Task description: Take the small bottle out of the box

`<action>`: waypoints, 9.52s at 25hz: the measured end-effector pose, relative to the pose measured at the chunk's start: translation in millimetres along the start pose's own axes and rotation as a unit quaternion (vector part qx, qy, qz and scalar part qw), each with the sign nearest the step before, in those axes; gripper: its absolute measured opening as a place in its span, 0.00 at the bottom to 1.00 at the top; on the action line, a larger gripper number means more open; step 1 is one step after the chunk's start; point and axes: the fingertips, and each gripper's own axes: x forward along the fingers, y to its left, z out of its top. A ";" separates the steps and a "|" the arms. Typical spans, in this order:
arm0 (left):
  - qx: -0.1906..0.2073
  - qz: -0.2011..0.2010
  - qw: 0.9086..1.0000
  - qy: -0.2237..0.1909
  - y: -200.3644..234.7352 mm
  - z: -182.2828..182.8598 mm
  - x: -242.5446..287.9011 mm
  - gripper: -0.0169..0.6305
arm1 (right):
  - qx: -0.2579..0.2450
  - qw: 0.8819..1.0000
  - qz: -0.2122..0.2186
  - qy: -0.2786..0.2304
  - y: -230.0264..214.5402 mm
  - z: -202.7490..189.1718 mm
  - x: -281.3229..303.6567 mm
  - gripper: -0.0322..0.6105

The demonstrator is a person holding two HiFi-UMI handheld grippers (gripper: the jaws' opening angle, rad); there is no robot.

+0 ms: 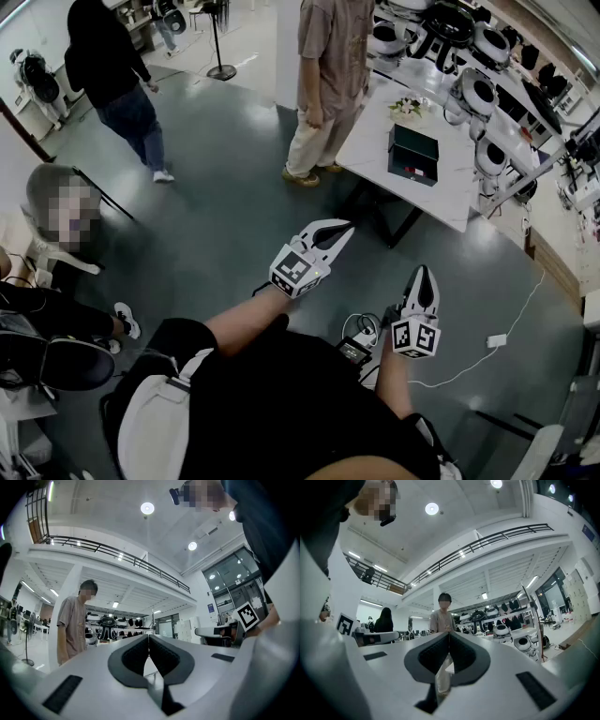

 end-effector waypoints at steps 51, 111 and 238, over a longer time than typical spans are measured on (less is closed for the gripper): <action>-0.015 0.010 1.000 0.025 -61.7 -34.9 76.5 0.05 | -0.010 0.999 0.047 0.023 -92.0 -13.7 6.3 0.10; -0.037 0.112 0.991 0.064 278.0 -150.6 457.8 0.05 | -0.021 0.983 0.160 0.091 -309.1 -96.8 487.1 0.10; 0.039 0.018 0.999 0.027 356.6 -92.6 557.3 0.05 | 0.030 0.983 0.180 -0.032 -297.5 -12.1 611.6 0.42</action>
